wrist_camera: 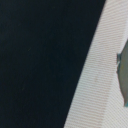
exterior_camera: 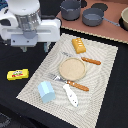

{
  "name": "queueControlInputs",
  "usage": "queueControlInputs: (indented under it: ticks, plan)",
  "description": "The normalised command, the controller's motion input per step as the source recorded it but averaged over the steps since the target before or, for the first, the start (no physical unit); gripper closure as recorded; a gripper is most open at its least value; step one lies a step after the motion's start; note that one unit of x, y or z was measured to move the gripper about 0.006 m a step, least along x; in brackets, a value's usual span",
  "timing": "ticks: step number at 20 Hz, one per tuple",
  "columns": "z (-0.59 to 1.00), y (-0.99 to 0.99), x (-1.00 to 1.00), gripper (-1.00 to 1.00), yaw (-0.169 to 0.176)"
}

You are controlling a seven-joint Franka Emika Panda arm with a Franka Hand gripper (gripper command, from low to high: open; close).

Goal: Interact with the objects in diverse but meaningful ways.

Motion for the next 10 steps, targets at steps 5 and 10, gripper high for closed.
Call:
queueControlInputs:
  ticks: [5,10]
  plan:
    - [-0.01,-0.20,-0.29,-1.00,0.223]
    - [-0.03,-0.21,-0.37,-1.00,0.204]
